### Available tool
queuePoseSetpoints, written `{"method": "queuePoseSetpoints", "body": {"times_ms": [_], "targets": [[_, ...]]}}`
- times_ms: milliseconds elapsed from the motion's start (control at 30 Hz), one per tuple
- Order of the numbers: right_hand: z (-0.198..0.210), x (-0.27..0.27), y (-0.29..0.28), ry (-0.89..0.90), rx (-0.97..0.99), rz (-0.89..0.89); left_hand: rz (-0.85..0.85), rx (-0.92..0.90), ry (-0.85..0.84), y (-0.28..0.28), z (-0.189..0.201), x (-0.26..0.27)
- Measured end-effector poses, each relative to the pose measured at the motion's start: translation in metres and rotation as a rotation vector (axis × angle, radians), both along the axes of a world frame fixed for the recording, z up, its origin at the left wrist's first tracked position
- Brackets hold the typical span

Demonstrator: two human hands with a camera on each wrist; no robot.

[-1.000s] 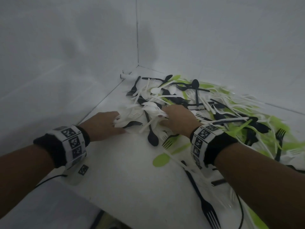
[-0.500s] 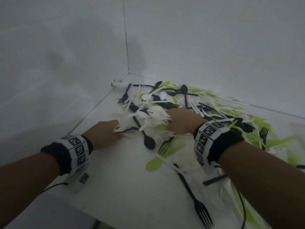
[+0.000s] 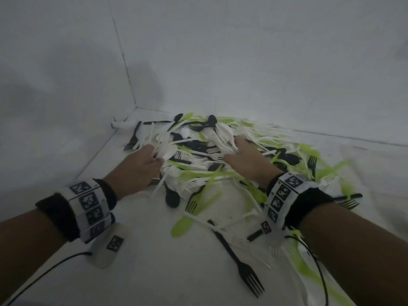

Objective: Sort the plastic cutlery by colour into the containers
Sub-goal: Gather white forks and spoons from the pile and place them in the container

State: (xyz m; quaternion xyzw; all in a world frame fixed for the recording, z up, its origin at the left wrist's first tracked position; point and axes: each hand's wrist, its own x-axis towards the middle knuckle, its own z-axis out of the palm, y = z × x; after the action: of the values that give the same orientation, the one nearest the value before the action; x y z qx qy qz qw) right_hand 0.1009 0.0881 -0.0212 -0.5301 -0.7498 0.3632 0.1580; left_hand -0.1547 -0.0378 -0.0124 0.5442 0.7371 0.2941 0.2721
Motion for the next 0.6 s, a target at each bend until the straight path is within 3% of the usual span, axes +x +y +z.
{"method": "queuePoseSetpoints", "body": {"times_ms": [133, 200, 367, 600], "targets": [[0.006, 0.012, -0.009, 0.185, 0.050, -0.162, -0.004, 0.034, -0.404, 0.034, 0.006, 0.038], [0.007, 0.022, -0.013, 0.305, 0.048, -0.236, -0.009, 0.024, -0.524, 0.046, 0.008, 0.060], [0.012, 0.053, -0.035, 0.519, 0.009, -0.311, -0.109, 0.019, -0.635, 0.068, 0.008, 0.113], [0.009, 0.100, -0.072, 0.754, 0.075, -0.621, -0.316, -0.116, -0.705, 0.073, 0.006, 0.193]]}}
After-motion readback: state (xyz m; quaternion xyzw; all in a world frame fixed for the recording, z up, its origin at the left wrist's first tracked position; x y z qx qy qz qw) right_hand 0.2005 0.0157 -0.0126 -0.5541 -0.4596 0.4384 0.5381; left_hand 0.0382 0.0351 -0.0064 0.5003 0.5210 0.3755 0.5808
